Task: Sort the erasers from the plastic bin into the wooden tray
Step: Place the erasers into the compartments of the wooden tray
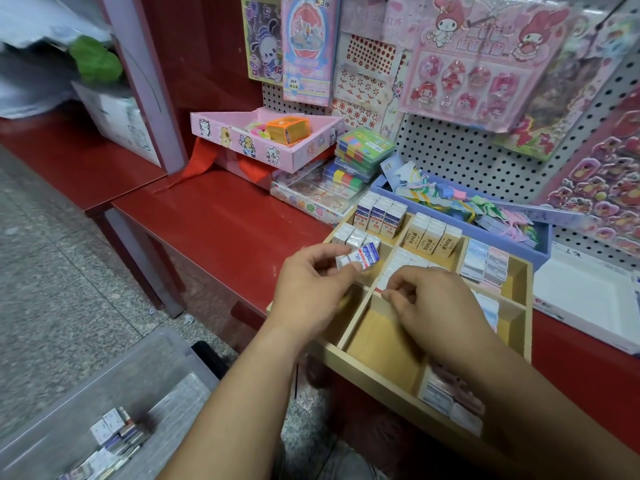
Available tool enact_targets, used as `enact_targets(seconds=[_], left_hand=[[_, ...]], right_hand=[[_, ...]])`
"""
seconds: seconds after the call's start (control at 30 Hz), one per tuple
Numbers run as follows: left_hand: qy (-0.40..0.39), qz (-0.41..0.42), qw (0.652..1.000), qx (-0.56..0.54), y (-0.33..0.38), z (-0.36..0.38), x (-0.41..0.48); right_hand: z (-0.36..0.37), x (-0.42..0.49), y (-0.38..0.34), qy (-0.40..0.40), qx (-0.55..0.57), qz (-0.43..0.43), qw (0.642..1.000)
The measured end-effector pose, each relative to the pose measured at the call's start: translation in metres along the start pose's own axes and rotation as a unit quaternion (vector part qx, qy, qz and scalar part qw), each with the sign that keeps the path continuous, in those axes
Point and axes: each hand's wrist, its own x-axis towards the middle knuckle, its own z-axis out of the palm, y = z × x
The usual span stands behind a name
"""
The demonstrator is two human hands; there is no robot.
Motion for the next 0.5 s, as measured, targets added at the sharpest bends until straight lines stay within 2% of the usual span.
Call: enact_targets(seconds=[0.1,0.17,0.23,0.3,0.4,0.5], left_hand=[[-0.003,-0.002,1.000,-0.005,0.000,0.001,-0.001],[-0.010,-0.011,1.000,-0.014,0.000,0.003,-0.001],[-0.020,-0.016,0.999,-0.025,0.001,0.004,-0.002],[-0.025,-0.004,0.999,-0.030,0.002,0.004,-0.002],[-0.020,0.007,0.999,-0.049,0.004,0.001,-0.001],[-0.016,0.010,0.998,-0.054,0.006,-0.002,-0.001]], right_hand=[[-0.006,0.002,0.001,-0.036,-0.006,-0.001,0.999],[-0.011,0.007,-0.001,-0.008,0.064,0.020,0.998],[-0.016,0.013,-0.007,0.022,0.223,0.055,0.973],[-0.020,0.019,-0.016,0.000,0.330,0.066,0.942],[-0.023,0.028,-0.019,-0.037,0.369,0.072,0.926],[-0.021,0.038,-0.016,-0.068,0.429,0.113,0.893]])
